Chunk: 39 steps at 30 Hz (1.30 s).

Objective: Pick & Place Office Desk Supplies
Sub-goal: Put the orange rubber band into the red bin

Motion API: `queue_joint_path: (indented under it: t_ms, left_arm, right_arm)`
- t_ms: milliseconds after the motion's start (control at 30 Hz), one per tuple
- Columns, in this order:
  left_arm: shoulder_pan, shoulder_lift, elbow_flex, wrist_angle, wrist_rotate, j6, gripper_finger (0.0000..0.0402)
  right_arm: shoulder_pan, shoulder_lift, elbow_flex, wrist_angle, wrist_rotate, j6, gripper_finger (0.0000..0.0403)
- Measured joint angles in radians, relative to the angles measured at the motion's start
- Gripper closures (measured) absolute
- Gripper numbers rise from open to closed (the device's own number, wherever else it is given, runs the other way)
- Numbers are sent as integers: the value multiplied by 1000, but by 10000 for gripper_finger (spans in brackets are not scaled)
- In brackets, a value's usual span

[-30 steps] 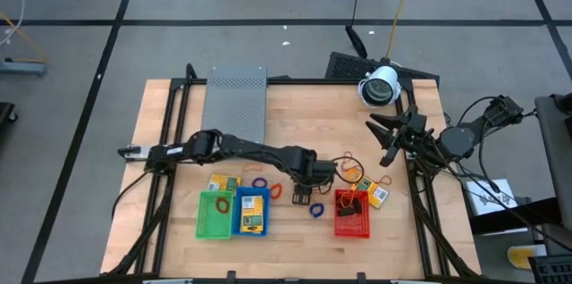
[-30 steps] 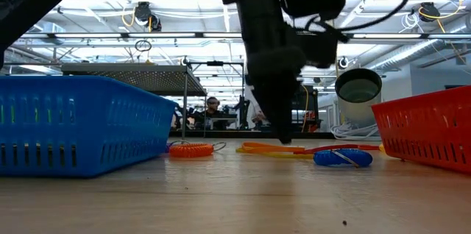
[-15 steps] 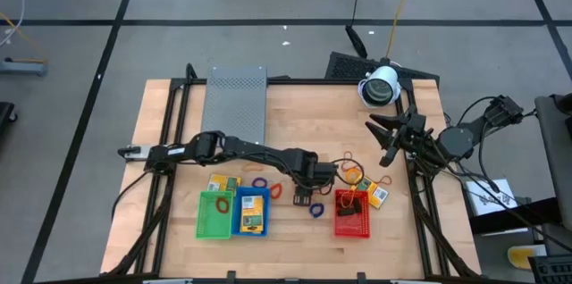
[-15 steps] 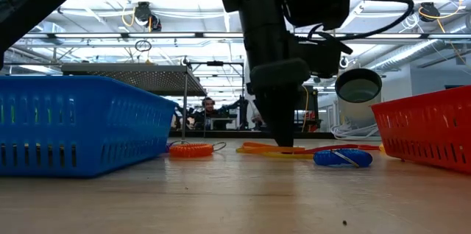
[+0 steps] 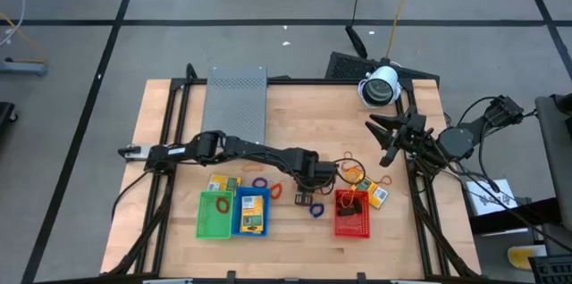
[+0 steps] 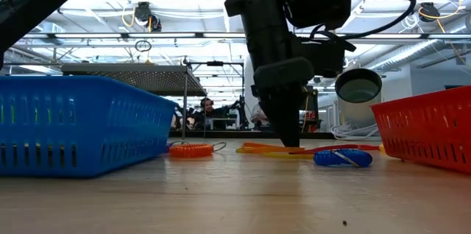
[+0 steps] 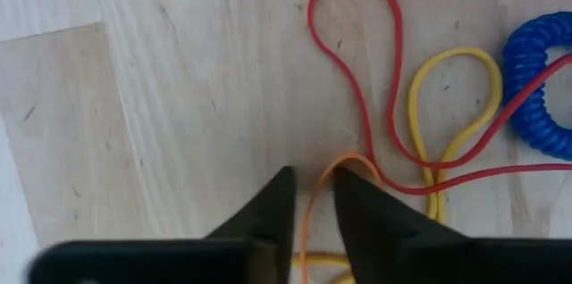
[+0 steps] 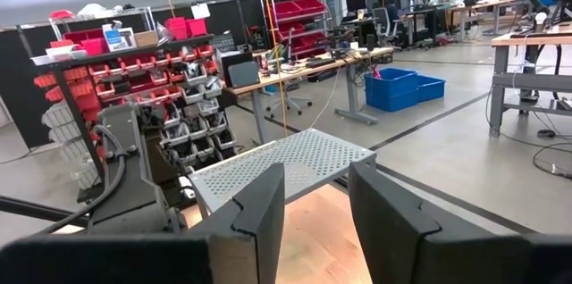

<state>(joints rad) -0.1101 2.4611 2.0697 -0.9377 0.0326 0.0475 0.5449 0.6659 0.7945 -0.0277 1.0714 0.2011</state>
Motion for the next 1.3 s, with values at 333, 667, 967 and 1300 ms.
queue_joint_path:
  t_ms: [333, 667, 967, 1300]
  left_arm:
    - [-3, 2, -1, -54, -6, -50, 397]
    - [17, -67, -12, -106, 46, -98, 399]
    - [19, -167, -7, 18, 43, -112, 400]
    - [10, -217, -7, 26, 39, 49, 400]
  right_arm:
    - [0, 0, 0, 0, 0, -2, 287]
    - [0, 2, 0, -4, 1, -3, 287]
    - [-3, 21, 0, -1, 6, 48, 287]
    - [-9, 76, 0, -1, 168, 105, 287]
